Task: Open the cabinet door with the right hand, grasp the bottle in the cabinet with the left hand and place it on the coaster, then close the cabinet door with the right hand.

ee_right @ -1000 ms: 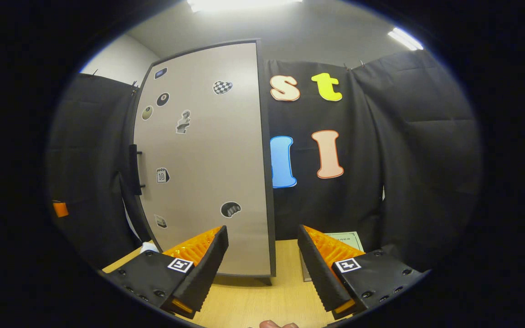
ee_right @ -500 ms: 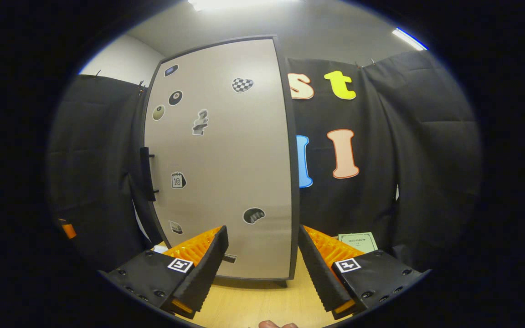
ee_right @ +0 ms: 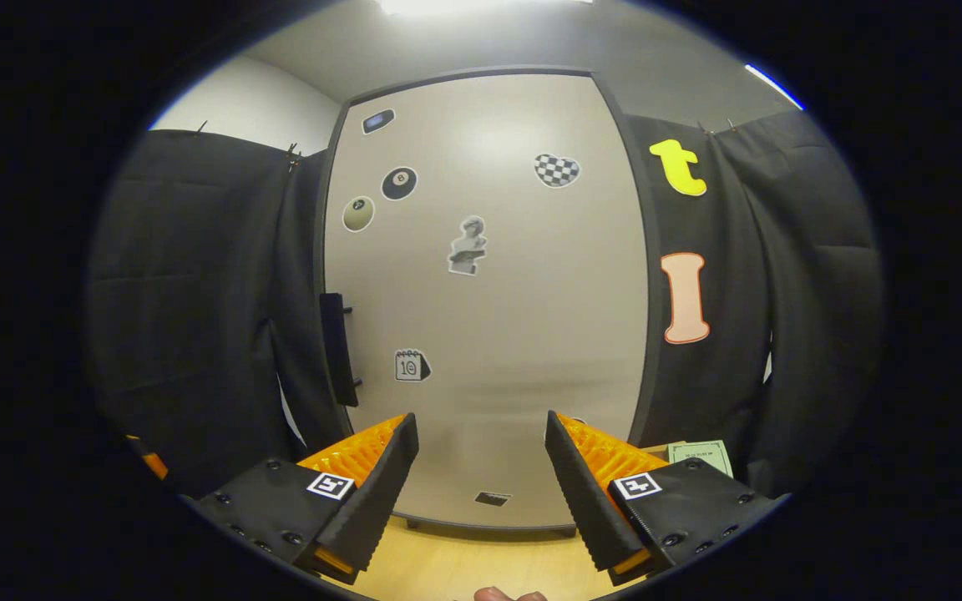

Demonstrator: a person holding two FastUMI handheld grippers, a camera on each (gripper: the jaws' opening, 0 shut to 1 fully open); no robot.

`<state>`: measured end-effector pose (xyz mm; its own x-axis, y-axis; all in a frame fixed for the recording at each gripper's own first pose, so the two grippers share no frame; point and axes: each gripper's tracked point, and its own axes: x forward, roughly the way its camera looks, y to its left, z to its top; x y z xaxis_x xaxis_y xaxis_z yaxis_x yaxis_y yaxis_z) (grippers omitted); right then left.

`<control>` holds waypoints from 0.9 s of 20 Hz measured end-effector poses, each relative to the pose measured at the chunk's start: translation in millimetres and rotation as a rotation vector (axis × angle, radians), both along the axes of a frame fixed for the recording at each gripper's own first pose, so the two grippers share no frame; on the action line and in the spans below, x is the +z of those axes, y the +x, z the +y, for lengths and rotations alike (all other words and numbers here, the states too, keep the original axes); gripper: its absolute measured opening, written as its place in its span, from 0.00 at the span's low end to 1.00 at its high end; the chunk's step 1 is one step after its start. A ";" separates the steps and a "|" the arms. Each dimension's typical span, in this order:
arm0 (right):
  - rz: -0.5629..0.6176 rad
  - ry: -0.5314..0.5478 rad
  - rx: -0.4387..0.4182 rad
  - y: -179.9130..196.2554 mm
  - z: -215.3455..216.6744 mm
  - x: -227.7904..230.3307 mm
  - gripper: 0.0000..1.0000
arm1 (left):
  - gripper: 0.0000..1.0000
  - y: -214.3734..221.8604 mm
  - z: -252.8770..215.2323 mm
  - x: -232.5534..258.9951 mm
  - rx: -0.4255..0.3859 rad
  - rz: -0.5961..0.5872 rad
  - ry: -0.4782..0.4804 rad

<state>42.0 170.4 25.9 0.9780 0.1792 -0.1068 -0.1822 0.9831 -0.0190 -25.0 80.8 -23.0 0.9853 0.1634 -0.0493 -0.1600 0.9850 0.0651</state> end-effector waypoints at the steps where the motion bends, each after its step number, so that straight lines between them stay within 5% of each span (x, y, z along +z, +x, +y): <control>1: -0.008 0.001 0.000 1.1 7.9 5.8 0.97 | 0.86 0.4 3.9 -1.0 -0.005 0.001 0.008; 8: -0.019 0.043 0.048 11.7 76.6 26.0 0.94 | 0.87 5.1 15.4 -17.4 -0.058 0.001 -0.016; 18: -0.065 -0.024 0.055 58.3 139.2 41.1 0.94 | 0.85 -4.8 48.2 -57.6 -0.011 0.030 -0.066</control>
<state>100.3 309.6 67.0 0.9717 0.2311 -0.0481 -0.2336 0.9707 -0.0559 -29.9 129.0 -80.6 0.9851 0.1476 -0.0887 -0.1478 0.9890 0.0047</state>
